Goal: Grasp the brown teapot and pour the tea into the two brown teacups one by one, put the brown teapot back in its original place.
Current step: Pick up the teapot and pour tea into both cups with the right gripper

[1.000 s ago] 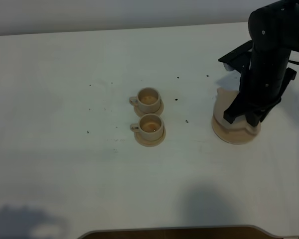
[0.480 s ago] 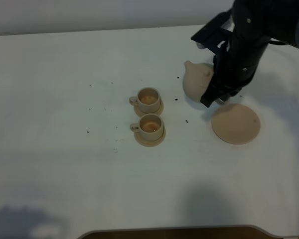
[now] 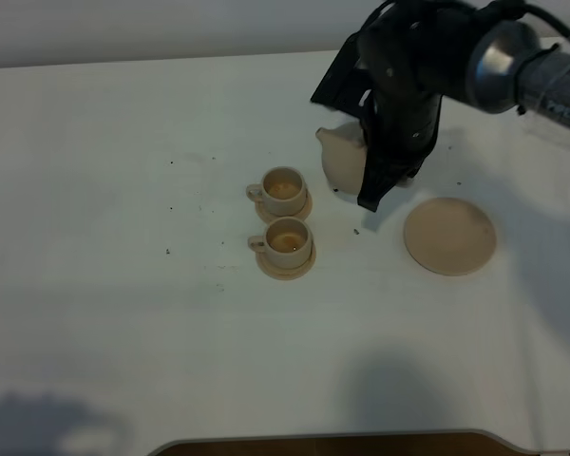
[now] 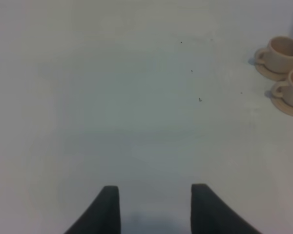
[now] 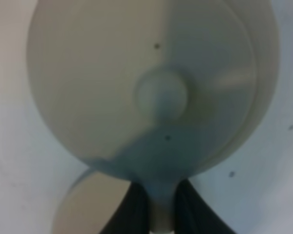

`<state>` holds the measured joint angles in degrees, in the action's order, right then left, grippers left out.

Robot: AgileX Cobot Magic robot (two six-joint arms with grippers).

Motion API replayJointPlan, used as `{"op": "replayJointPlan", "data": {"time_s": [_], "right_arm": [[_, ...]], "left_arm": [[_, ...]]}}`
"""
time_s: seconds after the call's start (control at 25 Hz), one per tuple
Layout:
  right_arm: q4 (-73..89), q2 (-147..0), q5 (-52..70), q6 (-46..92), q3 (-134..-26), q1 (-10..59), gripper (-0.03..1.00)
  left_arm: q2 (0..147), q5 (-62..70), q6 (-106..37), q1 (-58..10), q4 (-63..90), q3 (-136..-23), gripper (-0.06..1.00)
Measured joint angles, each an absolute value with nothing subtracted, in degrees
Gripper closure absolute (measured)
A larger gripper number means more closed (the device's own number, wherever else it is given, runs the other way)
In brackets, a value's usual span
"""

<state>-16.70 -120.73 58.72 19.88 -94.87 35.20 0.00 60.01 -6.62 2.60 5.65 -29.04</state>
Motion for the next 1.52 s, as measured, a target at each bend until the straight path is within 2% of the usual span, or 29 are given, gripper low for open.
{"op": "replayJointPlan", "data": {"time_s": [0.72,1.52], "right_arm": [[-35.6,-124.6,59.8,20.1,-97.3,43.0,0.87],[-46.4,-127.4,63.8,20.4,-97.4,48.6,0.87]], "left_arm": [[0.0,60.0,-6.6,2.6,5.6,-29.0,0.58],[0.0,60.0,-6.6,2.6,5.6,-29.0,0.58]]}}
